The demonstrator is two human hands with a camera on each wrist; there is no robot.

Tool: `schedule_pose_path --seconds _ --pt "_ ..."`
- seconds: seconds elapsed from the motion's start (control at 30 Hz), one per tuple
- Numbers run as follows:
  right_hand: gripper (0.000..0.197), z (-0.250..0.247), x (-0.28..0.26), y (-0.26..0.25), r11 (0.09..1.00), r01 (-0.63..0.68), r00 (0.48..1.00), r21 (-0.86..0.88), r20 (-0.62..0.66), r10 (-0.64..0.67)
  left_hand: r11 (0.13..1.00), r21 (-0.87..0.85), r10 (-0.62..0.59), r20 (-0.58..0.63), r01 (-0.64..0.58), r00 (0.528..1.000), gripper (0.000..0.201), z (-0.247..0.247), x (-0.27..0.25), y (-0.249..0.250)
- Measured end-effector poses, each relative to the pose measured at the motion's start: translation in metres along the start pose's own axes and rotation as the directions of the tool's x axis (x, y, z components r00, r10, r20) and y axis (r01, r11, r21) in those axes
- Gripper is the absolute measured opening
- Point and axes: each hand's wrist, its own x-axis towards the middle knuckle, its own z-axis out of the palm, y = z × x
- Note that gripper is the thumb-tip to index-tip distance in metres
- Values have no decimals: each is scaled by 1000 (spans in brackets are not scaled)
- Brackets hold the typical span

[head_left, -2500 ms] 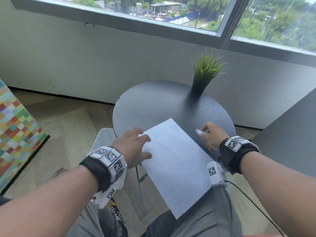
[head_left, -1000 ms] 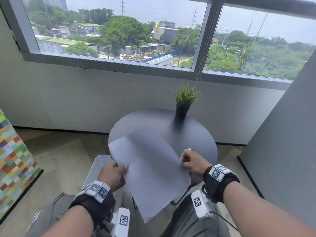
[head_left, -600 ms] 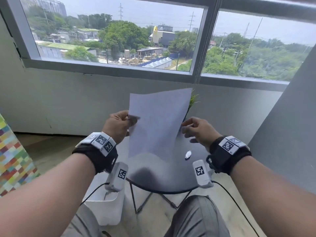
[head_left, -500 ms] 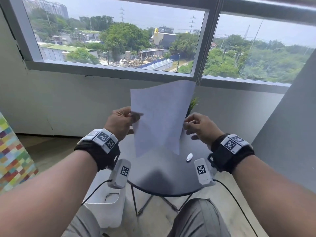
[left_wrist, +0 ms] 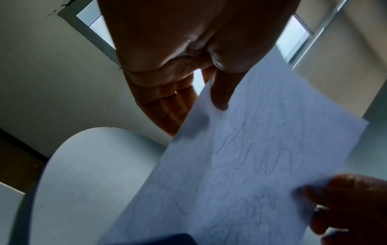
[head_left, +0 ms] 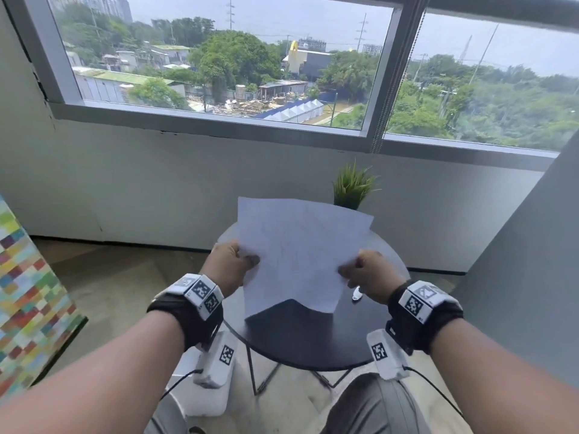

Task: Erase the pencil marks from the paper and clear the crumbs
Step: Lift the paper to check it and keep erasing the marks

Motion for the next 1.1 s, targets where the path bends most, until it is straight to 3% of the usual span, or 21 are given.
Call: schedule_pose_path --seconds 0.1,0.2,0.3,0.43,0.53,0.67,0.77,0.87,0.97,1.1 --pt "15 -8 12 2 993 43 999 108 -29 -40 993 118 8 -39 -3 999 16 -5 13 1" --pt "24 -18 26 7 959 72 997 272 -27 -67 991 135 11 -62 -3 998 22 -7 23 10" --pt "30 -16 38 29 918 -45 999 393 -10 53 974 222 -40 -20 44 999 38 -3 34 -6" --pt "19 15 51 83 961 -272 960 40 78 269 901 396 -196 2 179 981 48 9 43 -48" --pt "23 35 53 106 944 -236 957 -229 112 266 838 491 -266 -9 236 964 52 20 39 -63" --pt "20 42 55 107 916 -246 950 -317 110 293 747 614 -287 -50 256 957 57 21 39 -72" --pt "11 40 62 105 895 -231 940 -381 150 306 638 750 -230 -35 177 973 77 14 41 -73" --pt "6 33 73 101 894 -220 945 -390 140 294 478 878 -161 93 -4 983 79 13 44 -71" --pt "10 28 84 87 941 -175 963 -290 150 226 363 912 -168 266 -191 949 89 19 47 -75" --pt "14 35 86 50 982 7 964 -190 262 44 273 909 -207 376 -316 903 109 34 54 -83"
